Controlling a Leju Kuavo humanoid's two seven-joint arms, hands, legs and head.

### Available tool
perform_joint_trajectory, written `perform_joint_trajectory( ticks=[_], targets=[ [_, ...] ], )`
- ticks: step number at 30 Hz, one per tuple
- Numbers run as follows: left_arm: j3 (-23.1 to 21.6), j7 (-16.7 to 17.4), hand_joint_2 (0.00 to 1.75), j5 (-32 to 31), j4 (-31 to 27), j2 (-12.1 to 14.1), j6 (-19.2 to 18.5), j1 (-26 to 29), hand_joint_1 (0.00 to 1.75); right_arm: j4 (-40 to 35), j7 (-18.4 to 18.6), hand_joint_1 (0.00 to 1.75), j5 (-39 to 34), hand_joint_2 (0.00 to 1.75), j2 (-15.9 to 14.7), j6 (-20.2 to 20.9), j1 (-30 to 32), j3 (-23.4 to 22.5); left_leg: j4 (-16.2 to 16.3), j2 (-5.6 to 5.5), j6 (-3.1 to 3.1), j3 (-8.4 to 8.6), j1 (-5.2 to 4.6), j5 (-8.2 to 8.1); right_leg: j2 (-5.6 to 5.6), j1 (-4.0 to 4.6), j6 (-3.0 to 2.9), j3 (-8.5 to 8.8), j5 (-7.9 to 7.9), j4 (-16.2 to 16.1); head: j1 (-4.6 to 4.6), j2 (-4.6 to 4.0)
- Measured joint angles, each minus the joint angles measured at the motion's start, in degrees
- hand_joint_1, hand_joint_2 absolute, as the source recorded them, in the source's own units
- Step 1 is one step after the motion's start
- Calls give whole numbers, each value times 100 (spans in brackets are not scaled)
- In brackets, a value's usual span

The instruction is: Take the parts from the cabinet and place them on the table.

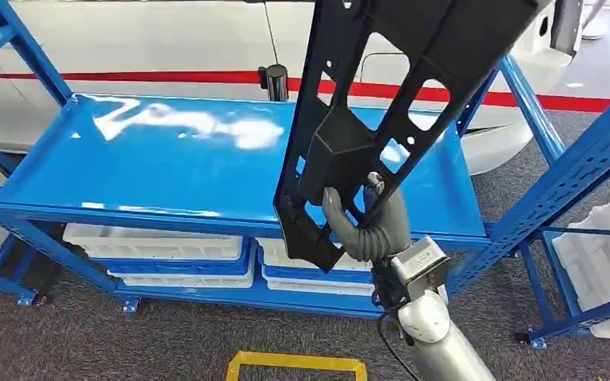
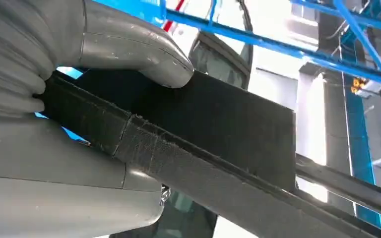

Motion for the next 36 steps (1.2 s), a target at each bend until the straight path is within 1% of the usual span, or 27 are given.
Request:
perform_joint_trajectory(
  ticks=[1,3,4,5,8,9,11,13,14,15,16,18,19,20,21,22,24,25,26,27,29,30,31,33,34,35,36],
  targets=[
    [9,0,175,0,-2,2,9,-2,0,0,4,175,28,175,2,-41,2,-2,-291,2,-3,215,11,142,1,-3,8,-35,23,14,-2,0],
    [48,-2,175,0,-2,4,20,-11,0,0,26,175,65,175,22,-159,-1,-9,-1324,2,-19,903,47,513,5,-29,51,-99,49,80,-2,0],
    [55,-4,175,0,-4,-4,26,-22,0,-2,46,175,83,175,50,-223,1,-17,-1627,-17,-22,1047,48,421,1,-8,78,-137,63,126,-4,0],
    [57,-9,175,2,-4,-11,33,-19,0,0,85,175,61,175,74,-269,-6,-39,-1628,-60,52,1011,5,506,5,37,104,-169,78,154,11,0],
    [89,-15,175,0,-4,-11,52,-21,0,0,151,175,-90,175,146,-275,3,-37,-1607,-49,214,934,-59,611,11,3,273,-196,205,70,11,0],
    [94,-13,175,0,-2,-17,52,-16,0,0,162,175,-107,175,146,-275,3,-44,-1656,-20,285,873,-24,688,10,4,304,-240,212,89,13,0],
    [101,-15,175,-2,-9,-13,57,-25,0,0,170,175,-114,175,151,-277,1,-59,-1653,-10,396,762,-30,796,12,-6,230,-474,-208,511,46,0],
    [105,-15,175,-7,-7,-15,57,-26,0,0,170,175,-114,175,151,-275,5,-66,-1648,-2,407,596,-43,905,11,-4,183,-810,-726,1505,44,0],
    [105,-15,175,-4,-7,-15,57,-26,0,0,170,175,-116,175,151,-275,11,-68,-1646,6,404,525,-51,956,11,-3,198,-889,-862,1842,48,0],
    [105,-15,175,-4,-7,-15,57,-21,0,0,170,175,-116,175,151,-275,18,-72,-1646,12,400,459,-54,1005,11,-3,239,-847,-880,1922,46,0],
    [105,-15,175,-7,-7,-15,57,-20,0,0,170,175,-120,175,151,-275,19,-72,-1646,17,391,398,-55,1054,11,-1,280,-670,-818,1749,46,0],
    [107,-15,175,-11,-7,-20,57,-24,0,0,173,175,-158,175,151,-264,11,-74,-1646,9,360,286,-56,1159,10,10,341,63,-554,743,48,0],
    [109,-15,175,-26,-7,-20,52,-32,0,0,170,175,-166,175,151,-249,-6,-74,-1641,3,340,263,-56,1208,7,28,304,438,-537,233,50,0],
    [114,-15,175,-42,-11,-26,50,-28,0,-4,168,175,-171,175,153,-238,-29,-72,-1641,-4,292,218,-74,1254,6,76,247,635,-622,-36,48,0],
    [118,-15,175,-48,-11,-26,44,-24,0,-2,162,175,-177,175,151,-232,-15,-74,-1673,2,253,234,-67,1307,10,84,231,562,-530,13,22,0],
    [125,-20,175,-52,-11,-28,31,-27,0,-2,140,175,-181,175,146,-232,-26,-79,-1674,2,214,234,-51,1347,16,102,207,488,-532,-5,70,0],
    [127,-20,175,-66,-9,-31,15,-12,0,-2,103,175,-181,175,151,-240,-25,-81,-1767,1,114,231,-53,1450,11,74,94,447,-423,-62,72,0],
    [129,-26,175,-74,-9,-28,13,-14,0,-2,61,175,-168,175,164,-256,-26,-79,-1698,0,100,172,-30,1315,4,-9,54,453,-342,-92,52,0],
    [129,-31,175,-79,-9,-26,13,-12,0,-2,33,175,-146,175,179,-286,-19,-81,-1511,4,82,117,-30,986,4,0,-10,393,-287,-97,57,0],
    [129,-35,175,-100,-9,-28,13,-9,0,-2,-4,175,-92,175,192,-335,-2,-83,-1111,1,51,18,-21,577,1,2,-43,336,-223,-92,46,0],
    [133,-31,175,-127,-9,-28,15,-11,0,-2,-100,175,130,175,195,-489,49,-90,-233,1,-12,-177,-15,111,-4,8,-34,204,-119,-78,55,0],
    [133,-15,175,-136,-9,-28,15,-11,0,-2,-125,175,193,175,195,-529,76,-94,-14,2,-29,-174,-6,106,-7,9,-25,143,-74,-74,52,0],
    [133,2,175,-164,-9,-26,20,-10,0,-7,-140,175,227,175,195,-560,113,-101,-47,3,-46,-27,10,246,-6,5,0,73,-24,-67,52,0],
    [133,13,175,-166,-11,-17,28,-16,0,-37,-151,175,260,175,195,-590,179,-122,-755,4,-70,563,50,572,-3,-24,66,-36,38,-31,50,0],
    [133,15,175,-168,-11,-13,35,-25,0,-53,-153,175,267,175,195,-590,198,-125,-1303,3,-90,977,77,606,-1,-32,97,-78,57,22,50,0],
    [133,17,175,-170,-11,-20,35,-44,0,-74,-155,175,269,175,199,-590,209,-127,-1646,-26,-94,1208,48,375,-2,-2,134,-150,77,64,39,0],
    [133,17,175,-171,-11,-20,35,-39,0,-92,-157,175,269,175,197,-594,212,-138,-1590,-69,28,1106,17,475,-2,12,173,-156,106,85,64,0]
  ],
)
